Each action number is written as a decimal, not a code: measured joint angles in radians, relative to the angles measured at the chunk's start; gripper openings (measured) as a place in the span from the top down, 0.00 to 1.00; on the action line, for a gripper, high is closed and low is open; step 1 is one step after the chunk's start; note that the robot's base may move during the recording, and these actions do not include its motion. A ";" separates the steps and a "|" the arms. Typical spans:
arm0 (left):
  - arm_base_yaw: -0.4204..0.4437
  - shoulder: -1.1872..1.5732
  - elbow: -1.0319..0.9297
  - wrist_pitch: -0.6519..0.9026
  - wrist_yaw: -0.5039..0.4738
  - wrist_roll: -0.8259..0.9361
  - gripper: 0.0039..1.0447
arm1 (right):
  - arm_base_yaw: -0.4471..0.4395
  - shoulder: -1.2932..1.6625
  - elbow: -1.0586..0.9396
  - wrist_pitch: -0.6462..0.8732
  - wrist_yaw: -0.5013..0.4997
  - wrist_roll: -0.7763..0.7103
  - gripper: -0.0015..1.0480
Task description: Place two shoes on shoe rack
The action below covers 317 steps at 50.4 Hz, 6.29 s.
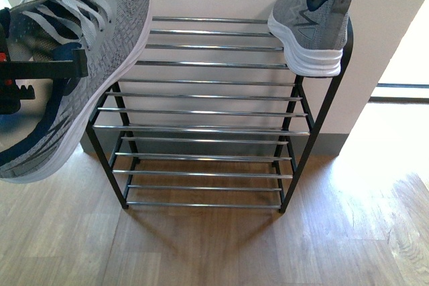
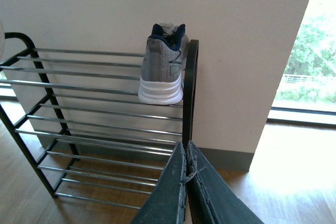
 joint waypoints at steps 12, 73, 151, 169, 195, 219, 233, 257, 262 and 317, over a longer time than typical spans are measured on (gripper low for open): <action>0.000 0.000 0.000 0.000 0.000 0.000 0.99 | 0.002 -0.174 -0.001 -0.154 0.000 0.000 0.99; 0.000 0.000 0.000 0.000 0.000 0.000 0.99 | 0.002 -0.695 -0.001 -0.671 0.000 -0.001 0.99; -0.060 0.776 1.072 -0.365 0.365 -0.650 0.99 | 0.002 -0.698 -0.001 -0.671 0.000 -0.002 0.09; -0.053 1.054 1.590 -0.686 0.432 -0.642 0.99 | 0.002 -0.698 -0.001 -0.671 0.000 -0.002 0.09; -0.053 1.131 1.746 -0.811 0.452 -0.550 0.99 | 0.002 -0.698 -0.001 -0.671 0.000 -0.002 0.09; -0.048 1.092 1.696 -0.811 0.477 -0.505 0.99 | 0.002 -0.698 -0.001 -0.671 0.000 -0.002 0.09; -0.049 1.078 1.666 -0.805 0.488 -0.470 0.99 | 0.002 -0.698 -0.001 -0.671 0.000 -0.002 0.09; -0.053 1.078 1.737 -0.840 0.436 -0.319 0.32 | 0.002 -0.698 -0.001 -0.671 0.000 -0.002 0.09; -0.052 1.077 1.757 -0.843 0.412 -0.282 0.13 | 0.002 -0.698 -0.001 -0.671 0.000 -0.002 0.09; -0.092 -0.256 0.000 0.132 -0.300 -0.031 0.09 | 0.002 -0.698 -0.001 -0.671 0.000 -0.002 0.09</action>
